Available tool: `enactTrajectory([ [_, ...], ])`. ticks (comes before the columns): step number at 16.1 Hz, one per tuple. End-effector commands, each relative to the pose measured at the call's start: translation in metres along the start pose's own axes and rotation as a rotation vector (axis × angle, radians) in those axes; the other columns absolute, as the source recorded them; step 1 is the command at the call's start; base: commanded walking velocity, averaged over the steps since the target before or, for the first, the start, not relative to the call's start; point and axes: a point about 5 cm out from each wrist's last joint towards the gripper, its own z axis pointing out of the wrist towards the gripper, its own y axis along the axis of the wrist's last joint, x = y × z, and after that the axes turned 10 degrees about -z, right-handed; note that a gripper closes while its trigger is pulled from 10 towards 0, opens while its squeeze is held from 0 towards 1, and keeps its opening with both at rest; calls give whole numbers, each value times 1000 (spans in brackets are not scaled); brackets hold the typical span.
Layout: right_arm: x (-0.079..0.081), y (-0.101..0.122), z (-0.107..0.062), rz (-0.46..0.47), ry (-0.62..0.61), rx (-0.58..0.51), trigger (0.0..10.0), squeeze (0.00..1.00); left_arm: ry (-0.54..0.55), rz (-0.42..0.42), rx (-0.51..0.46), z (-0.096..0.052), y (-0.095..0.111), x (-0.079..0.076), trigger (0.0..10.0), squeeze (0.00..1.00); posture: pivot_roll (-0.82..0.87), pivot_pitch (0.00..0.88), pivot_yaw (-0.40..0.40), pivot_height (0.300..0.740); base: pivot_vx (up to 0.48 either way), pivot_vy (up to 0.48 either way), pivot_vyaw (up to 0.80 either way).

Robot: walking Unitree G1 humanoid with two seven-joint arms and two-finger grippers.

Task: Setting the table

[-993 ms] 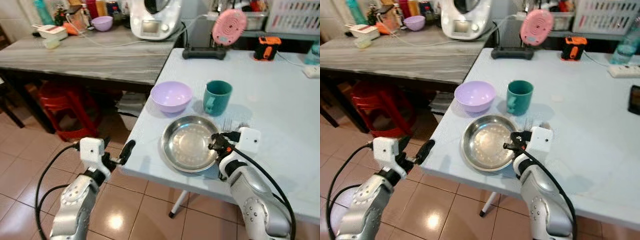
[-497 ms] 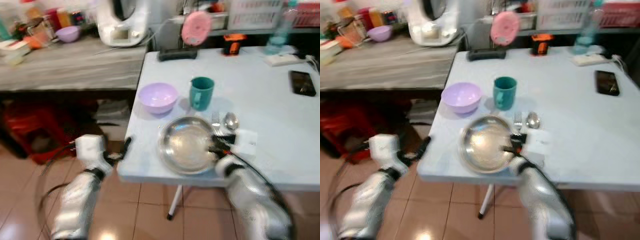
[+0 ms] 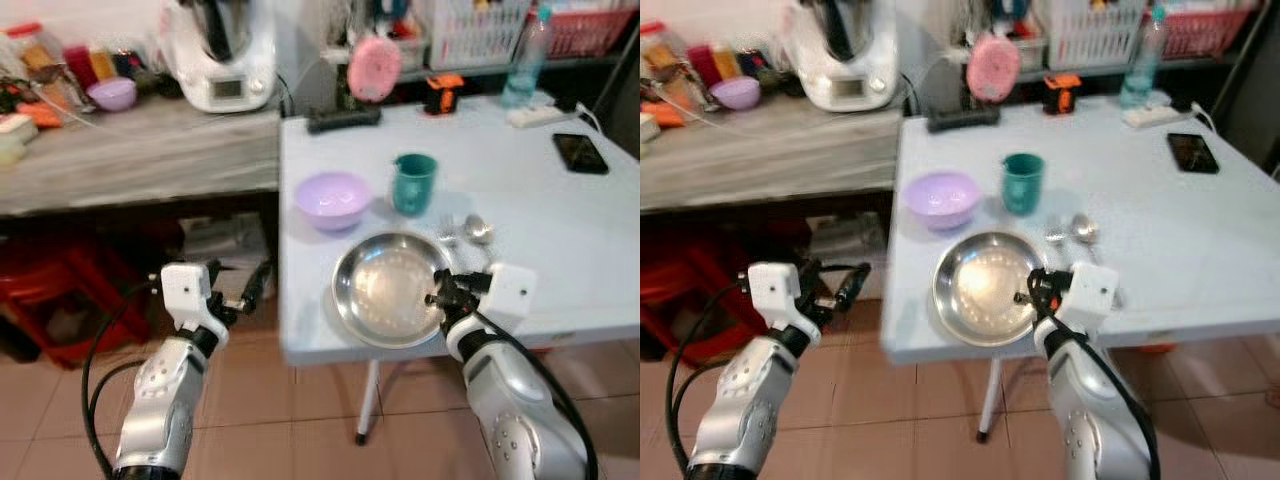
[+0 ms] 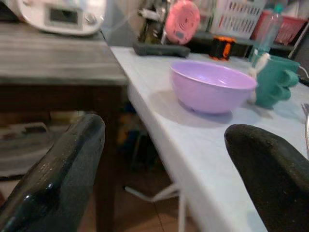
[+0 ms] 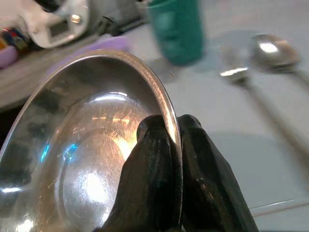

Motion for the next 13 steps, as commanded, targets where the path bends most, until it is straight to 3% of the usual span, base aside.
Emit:
enactTrajectory([
  [1,9,5,2,9,22,-27,10000,0,50,19,4,-4,2,13,10000,0,-69,0,112,740,0,469,0],
  [13,7,3,-1,10,13,-42,10000,0,63,29,-3,-2,3,15,10000,0,-69,0,118,740,0,479,0],
])
